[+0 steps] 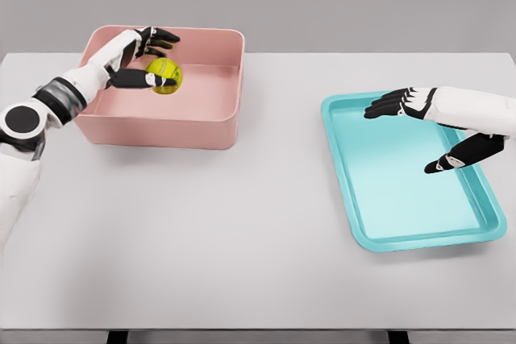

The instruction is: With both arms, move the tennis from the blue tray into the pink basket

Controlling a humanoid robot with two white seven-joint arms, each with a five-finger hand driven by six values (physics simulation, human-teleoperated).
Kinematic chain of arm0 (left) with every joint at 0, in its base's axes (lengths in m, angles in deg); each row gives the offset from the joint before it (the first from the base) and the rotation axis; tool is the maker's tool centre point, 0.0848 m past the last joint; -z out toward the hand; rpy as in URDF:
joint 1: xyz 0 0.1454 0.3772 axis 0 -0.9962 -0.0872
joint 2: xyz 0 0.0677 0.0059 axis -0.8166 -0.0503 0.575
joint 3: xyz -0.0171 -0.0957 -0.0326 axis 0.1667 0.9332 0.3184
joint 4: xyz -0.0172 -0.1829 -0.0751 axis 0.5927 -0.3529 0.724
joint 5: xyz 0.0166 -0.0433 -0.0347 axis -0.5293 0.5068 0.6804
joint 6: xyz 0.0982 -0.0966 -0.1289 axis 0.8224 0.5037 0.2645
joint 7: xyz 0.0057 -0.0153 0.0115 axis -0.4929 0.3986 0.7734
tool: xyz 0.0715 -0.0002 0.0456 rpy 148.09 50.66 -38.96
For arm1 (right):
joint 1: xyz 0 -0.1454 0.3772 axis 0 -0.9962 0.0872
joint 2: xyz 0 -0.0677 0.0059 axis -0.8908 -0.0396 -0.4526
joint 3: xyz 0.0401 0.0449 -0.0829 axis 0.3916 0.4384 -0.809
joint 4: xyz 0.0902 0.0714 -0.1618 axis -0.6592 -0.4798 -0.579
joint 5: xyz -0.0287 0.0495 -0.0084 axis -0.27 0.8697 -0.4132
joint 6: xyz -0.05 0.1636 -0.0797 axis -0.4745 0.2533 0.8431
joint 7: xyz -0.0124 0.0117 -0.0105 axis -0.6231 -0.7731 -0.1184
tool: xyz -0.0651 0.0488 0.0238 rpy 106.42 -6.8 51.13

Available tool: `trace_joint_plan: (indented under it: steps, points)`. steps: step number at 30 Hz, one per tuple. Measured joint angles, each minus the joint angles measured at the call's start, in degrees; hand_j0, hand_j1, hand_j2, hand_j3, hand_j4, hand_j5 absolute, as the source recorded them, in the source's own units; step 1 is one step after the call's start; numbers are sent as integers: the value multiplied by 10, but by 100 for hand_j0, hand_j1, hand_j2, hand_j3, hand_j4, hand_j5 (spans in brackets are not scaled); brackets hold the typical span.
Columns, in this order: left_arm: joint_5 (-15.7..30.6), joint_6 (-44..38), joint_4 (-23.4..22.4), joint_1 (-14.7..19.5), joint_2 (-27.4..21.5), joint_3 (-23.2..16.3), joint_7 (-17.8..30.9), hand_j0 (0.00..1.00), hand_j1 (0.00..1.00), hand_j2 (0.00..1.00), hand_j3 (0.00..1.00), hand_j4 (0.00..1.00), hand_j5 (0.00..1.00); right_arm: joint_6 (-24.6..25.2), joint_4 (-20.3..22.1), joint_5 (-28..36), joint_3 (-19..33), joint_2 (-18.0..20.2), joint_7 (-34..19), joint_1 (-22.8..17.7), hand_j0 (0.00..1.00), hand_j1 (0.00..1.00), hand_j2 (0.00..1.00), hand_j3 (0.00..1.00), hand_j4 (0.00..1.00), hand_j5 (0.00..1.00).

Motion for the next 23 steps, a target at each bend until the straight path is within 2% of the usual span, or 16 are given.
trace_joint_plan:
  steps: [5, 9, 11, 13, 16, 19, 23]
  points:
    - [-1, 18, 11, -6, -4, 0, 1, 100, 100, 100, 100, 100, 100, 0, 2, 0, 0, 3, 0, -2, 100, 100, 100, 100, 100, 100]
    - [-1, 130, 44, -32, -18, 0, 4, 100, 100, 100, 100, 100, 100, 0, 4, 0, 1, 2, 0, -2, 100, 100, 100, 100, 100, 100]
    - [0, 199, 74, -59, -35, 0, 5, 100, 100, 100, 100, 100, 100, 0, 4, 0, 1, 2, 0, -2, 100, 100, 100, 100, 100, 100]
    - [3, 263, 111, -105, -60, 1, 5, 100, 100, 100, 100, 100, 100, 0, 5, 0, 1, 2, 0, -2, 100, 100, 100, 100, 100, 100]
    - [7, 308, 162, -156, -102, 9, 5, 100, 100, 100, 100, 100, 100, 0, 5, 0, 1, 3, 0, -2, 100, 100, 100, 100, 100, 100]
    - [10, 325, 186, -220, -131, 53, 4, 100, 100, 100, 100, 100, 100, 0, 5, 0, 1, 4, 0, -2, 100, 100, 100, 100, 100, 100]
    - [21, 332, 192, -263, -178, 99, 2, 100, 100, 100, 100, 100, 100, 0, 5, 0, 1, 5, 0, -3, 100, 100, 100, 100, 100, 100]
